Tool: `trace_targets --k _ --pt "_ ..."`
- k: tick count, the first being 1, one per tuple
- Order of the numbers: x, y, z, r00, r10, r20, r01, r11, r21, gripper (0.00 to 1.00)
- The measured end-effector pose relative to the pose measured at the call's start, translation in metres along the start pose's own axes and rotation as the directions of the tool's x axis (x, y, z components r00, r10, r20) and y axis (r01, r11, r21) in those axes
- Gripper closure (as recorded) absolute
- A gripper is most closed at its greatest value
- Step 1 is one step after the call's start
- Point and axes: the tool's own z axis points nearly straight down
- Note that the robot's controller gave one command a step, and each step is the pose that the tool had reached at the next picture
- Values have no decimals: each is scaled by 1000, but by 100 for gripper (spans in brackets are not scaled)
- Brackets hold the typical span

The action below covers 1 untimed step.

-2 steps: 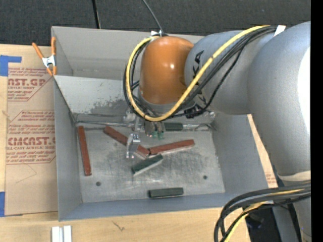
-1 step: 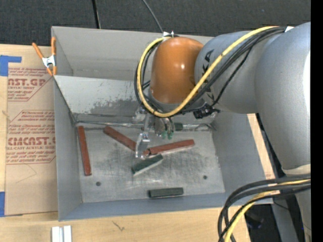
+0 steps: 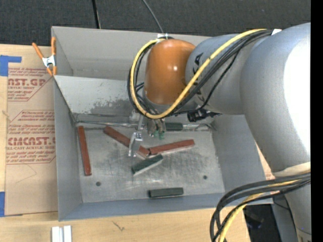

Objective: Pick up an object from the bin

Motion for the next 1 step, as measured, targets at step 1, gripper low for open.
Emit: trace_targets --k 1 --pt "-4 -5 61 998 -62 2 62 998 0 0"
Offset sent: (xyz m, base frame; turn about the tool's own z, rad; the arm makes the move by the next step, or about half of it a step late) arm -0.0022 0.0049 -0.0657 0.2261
